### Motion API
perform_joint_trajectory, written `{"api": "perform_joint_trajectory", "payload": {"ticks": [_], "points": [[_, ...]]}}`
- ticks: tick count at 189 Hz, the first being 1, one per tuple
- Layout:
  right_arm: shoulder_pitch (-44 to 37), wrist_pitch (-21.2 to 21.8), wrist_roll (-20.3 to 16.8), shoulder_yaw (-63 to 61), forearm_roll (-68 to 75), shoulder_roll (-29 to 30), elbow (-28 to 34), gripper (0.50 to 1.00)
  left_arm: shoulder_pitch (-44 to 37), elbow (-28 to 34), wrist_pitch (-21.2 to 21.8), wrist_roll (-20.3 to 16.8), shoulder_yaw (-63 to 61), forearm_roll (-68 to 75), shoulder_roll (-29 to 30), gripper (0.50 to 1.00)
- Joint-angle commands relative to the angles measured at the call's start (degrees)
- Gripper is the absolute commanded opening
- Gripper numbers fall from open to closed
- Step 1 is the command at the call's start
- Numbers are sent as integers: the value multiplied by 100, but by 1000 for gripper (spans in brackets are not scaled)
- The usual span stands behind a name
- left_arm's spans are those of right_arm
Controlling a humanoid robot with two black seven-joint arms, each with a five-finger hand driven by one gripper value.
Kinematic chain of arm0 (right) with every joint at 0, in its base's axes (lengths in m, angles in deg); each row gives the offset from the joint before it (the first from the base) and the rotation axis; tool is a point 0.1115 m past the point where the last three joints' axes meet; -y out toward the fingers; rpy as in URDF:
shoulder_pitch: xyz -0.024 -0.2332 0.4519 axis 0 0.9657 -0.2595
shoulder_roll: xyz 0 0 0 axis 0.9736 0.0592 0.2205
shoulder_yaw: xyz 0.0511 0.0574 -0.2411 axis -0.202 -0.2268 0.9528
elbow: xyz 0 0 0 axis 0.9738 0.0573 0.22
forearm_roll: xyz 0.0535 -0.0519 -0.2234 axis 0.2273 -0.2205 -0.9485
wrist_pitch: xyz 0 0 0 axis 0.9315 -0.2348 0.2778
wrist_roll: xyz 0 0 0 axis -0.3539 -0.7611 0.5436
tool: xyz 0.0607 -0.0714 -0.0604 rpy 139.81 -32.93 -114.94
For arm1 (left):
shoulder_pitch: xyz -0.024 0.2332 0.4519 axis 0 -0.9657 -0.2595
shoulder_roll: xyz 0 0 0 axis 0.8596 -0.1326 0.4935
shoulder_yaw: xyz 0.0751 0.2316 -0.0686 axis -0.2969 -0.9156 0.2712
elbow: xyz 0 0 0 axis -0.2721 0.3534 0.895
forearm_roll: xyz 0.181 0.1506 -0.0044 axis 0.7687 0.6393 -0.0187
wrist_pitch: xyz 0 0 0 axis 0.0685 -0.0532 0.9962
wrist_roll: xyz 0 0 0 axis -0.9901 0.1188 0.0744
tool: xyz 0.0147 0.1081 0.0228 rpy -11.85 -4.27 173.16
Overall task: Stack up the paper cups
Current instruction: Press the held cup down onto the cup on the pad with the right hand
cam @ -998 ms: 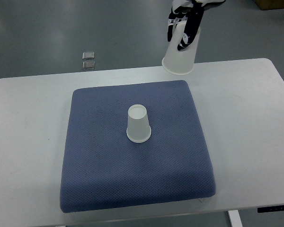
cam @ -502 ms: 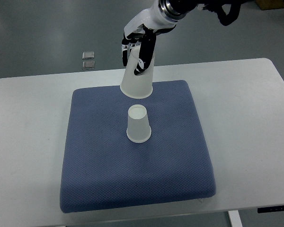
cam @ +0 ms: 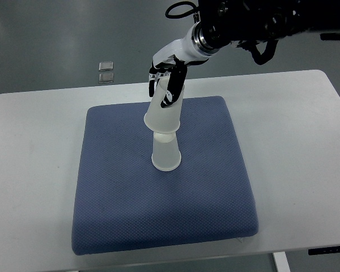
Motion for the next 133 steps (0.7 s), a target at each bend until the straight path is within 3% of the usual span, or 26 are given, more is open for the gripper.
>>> {"api": "perform_joint_trajectory", "payload": {"ticks": [1, 133], "points": [[117, -11, -8, -117, -16, 0, 2, 646, 0, 6, -2, 0, 0, 0, 0, 1000], [548, -345, -8, -135, -25, 0, 2, 670, 0, 15, -2, 0, 9, 0, 0, 1000]]}}
